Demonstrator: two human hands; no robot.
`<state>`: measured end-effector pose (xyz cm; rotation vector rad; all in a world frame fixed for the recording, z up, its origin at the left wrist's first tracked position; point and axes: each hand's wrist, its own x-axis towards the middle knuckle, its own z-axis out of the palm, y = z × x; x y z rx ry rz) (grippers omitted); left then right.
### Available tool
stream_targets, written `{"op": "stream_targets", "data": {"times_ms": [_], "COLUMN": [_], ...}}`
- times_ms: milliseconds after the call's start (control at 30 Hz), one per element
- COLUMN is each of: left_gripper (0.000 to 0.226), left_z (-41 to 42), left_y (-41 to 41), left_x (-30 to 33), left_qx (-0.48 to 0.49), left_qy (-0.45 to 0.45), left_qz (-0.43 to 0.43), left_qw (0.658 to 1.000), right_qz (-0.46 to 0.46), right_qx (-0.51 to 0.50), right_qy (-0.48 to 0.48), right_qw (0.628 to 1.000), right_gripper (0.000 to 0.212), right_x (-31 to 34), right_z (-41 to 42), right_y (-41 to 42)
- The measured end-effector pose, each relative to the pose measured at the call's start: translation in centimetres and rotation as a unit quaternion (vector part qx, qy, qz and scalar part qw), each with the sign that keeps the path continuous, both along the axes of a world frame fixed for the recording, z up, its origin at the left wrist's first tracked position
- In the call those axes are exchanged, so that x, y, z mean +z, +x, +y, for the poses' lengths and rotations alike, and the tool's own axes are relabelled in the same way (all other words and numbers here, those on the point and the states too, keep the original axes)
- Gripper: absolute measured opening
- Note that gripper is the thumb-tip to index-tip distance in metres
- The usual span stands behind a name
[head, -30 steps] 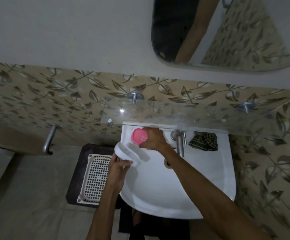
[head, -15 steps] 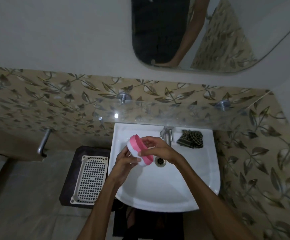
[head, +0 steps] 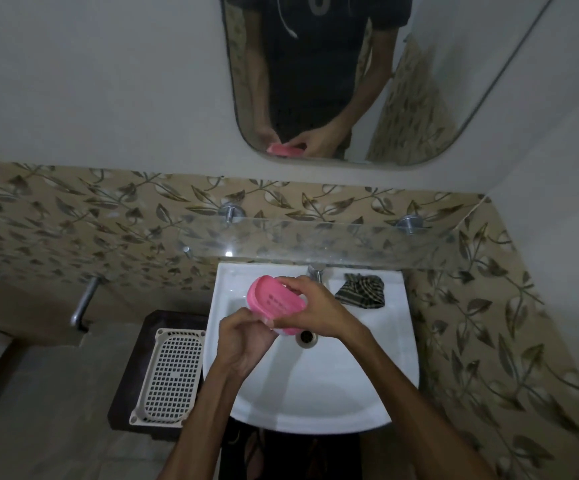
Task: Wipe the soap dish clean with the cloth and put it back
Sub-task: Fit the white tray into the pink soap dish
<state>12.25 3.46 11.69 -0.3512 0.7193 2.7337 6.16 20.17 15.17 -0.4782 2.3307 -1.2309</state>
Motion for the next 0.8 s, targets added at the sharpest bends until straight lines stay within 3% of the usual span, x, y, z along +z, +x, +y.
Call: {"op": "stream_targets", "data": {"times_ms": [133, 300, 433, 533, 633, 700, 800], "left_gripper": [0.049, 0.042, 0.044, 0.043, 0.038, 0.029, 0.035], "left_z": [1.0, 2.9, 4.0, 4.7, 4.8, 4.5, 4.0], "left_y": [-0.2, 0.0, 0.0, 0.0, 0.3, 0.4, 0.3], "left_x": [1.6, 2.6, 2.8, 2.9, 2.9, 3.0, 2.9], "left_qx": [0.033, 0.131, 0.161, 0.152, 0.134, 0.125, 0.128], "left_qy": [-0.020, 0.009, 0.049, 0.040, -0.033, -0.134, -0.306], "left_qz": [-0.053, -0.118, -0.099, -0.088, -0.071, -0.059, -0.025], "left_qw": [0.998, 0.984, 0.981, 0.984, 0.988, 0.981, 0.943], "right_qz": [0.060, 0.025, -0.027, -0.038, -0.037, -0.034, -0.030], "right_qx": [-0.007, -0.046, -0.255, -0.315, -0.347, -0.369, -0.389], "right_qy": [0.012, -0.010, -0.200, -0.253, -0.262, -0.262, -0.261], "right_qw": [0.998, 0.999, 0.946, 0.914, 0.900, 0.891, 0.883], "right_gripper": [0.073, 0.096, 0.034, 0.036, 0.038, 0.033, 0.024], "right_x": [1.4, 0.4, -0.6, -1.5, -1.7, -1.5, -0.6], "right_z": [0.5, 0.7, 0.3, 0.4, 1.2, 2.1, 3.4], "right_y": [1.0, 2.1, 4.2, 5.6, 6.0, 5.9, 5.5]}}
